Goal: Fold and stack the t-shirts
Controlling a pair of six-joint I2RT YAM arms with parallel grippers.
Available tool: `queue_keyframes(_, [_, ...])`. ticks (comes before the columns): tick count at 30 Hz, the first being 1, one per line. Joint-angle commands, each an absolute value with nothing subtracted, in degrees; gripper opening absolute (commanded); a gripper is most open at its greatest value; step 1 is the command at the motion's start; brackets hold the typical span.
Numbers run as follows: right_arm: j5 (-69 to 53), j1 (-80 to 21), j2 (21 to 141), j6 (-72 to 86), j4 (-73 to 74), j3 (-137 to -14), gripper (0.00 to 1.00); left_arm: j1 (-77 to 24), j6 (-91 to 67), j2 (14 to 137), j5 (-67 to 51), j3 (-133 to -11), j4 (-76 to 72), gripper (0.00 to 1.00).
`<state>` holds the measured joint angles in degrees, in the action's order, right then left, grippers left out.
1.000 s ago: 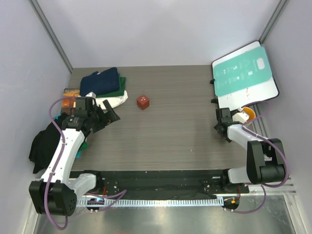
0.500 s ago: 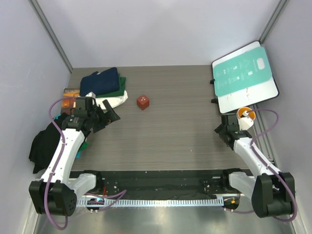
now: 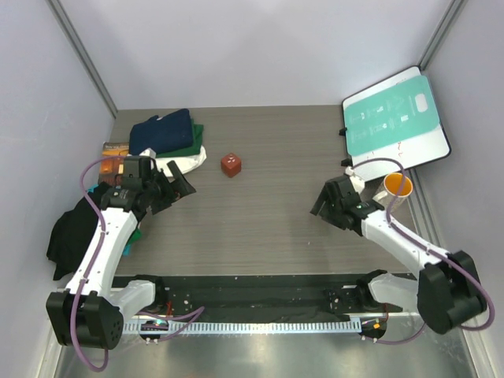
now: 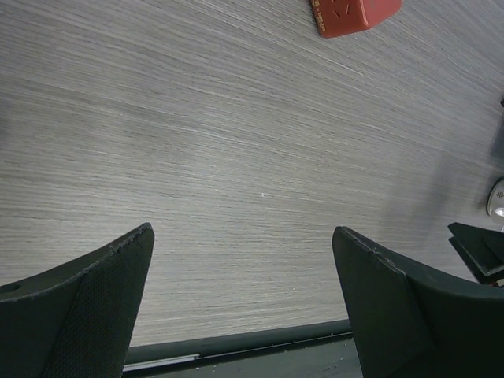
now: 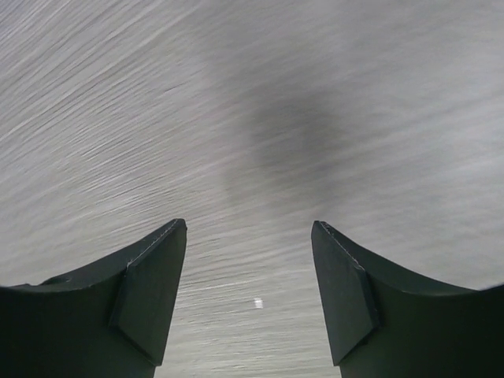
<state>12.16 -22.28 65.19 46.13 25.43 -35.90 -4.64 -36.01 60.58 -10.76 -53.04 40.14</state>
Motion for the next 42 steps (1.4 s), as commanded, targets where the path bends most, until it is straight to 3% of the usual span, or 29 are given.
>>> queue_keyframes(1, [5.11,-25.13,73.61,39.12,16.70,-45.58,0.70,-4.92,-36.04,59.15,-11.60,-54.23,39.29,0.95])
queue_keyframes(11, [-2.73,-29.26,101.57,27.69,17.22,-71.79,0.73,-5.27,-36.30,60.73,-11.34,-53.09,38.32,0.95])
queue_keyframes(16, [-5.00,-31.46,108.19,28.12,15.73,-78.04,0.73,-5.36,-37.18,64.77,-11.43,-53.00,32.72,0.95])
queue_keyframes(19, [-5.54,-32.25,106.44,29.44,15.29,-76.30,0.73,-5.36,-37.35,72.22,-12.65,-56.24,29.19,0.96])
queue_keyframes(25, [-4.75,-32.87,94.69,31.55,13.45,-64.80,0.73,-6.85,-38.15,94.17,-17.67,-73.19,27.95,0.93])
queue_keyframes(32, [-3.87,-32.96,83.33,32.96,13.36,-58.10,0.73,-13.87,-37.18,111.41,-18.81,-93.66,31.55,0.93])
queue_keyframes(42, [-1.67,-32.87,77.88,31.90,16.00,-57.66,0.73,-17.40,-37.44,119.88,-15.39,-99.84,34.10,0.92])
